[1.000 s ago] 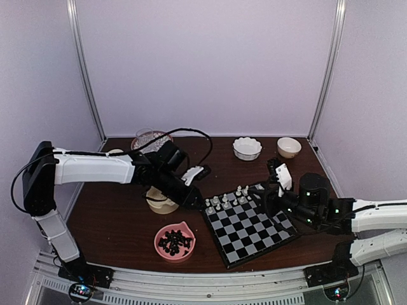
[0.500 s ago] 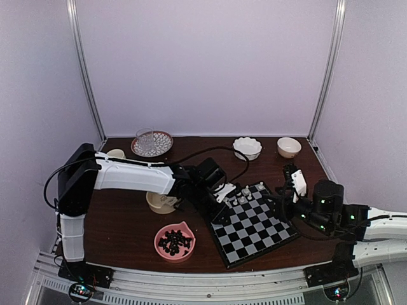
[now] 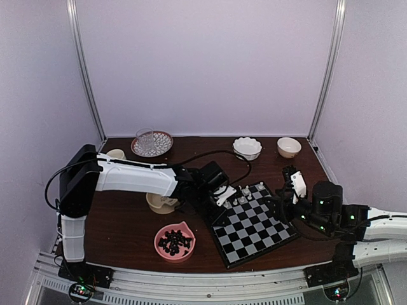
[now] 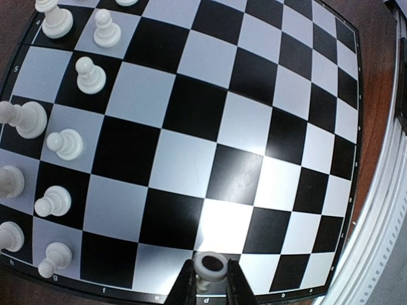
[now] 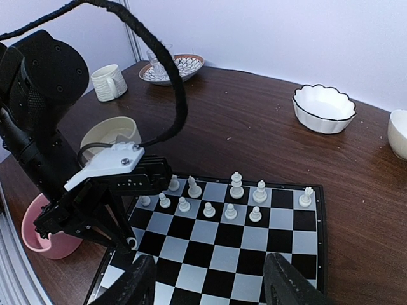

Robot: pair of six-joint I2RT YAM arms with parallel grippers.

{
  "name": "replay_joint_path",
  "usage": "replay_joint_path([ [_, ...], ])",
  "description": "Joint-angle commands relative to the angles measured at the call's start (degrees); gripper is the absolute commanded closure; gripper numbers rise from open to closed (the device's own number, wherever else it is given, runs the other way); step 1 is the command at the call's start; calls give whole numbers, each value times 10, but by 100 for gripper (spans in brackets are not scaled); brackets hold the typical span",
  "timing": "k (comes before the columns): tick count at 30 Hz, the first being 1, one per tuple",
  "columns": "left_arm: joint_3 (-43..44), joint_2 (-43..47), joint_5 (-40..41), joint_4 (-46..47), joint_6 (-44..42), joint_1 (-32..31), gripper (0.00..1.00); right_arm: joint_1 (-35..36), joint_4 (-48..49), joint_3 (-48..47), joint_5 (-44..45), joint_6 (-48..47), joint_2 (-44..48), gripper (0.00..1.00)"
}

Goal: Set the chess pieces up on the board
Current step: Place the pawn on the chessboard.

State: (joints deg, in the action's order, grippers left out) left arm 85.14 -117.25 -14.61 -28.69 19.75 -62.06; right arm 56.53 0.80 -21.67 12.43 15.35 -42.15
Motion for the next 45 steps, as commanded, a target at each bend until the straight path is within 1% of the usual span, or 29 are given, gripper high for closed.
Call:
replay_joint_path([
  [1, 13, -10, 12, -2, -12, -6, 98, -2, -4, 11, -1, 5, 9, 39],
  [4, 15, -15, 9, -2, -12, -8, 96, -3, -4, 12, 0, 6, 12, 39],
  [11, 20, -28, -2, -3, -9, -9, 96, -3, -4, 13, 1, 5, 16, 39],
  [21, 19, -20, -6, -3, -12, -14, 78, -3, -4, 14, 1, 4, 20, 39],
  [28, 14, -8, -7, -2, -10, -15, 75, -3, -4, 15, 1, 4, 22, 39],
  [32, 11, 0, -6, -2, -10, -16, 70, -3, -4, 15, 1, 3, 23, 39],
  [45, -8, 28, 8, 9, -15, -17, 68, -3, -4, 17, 0, 1, 37, 39],
])
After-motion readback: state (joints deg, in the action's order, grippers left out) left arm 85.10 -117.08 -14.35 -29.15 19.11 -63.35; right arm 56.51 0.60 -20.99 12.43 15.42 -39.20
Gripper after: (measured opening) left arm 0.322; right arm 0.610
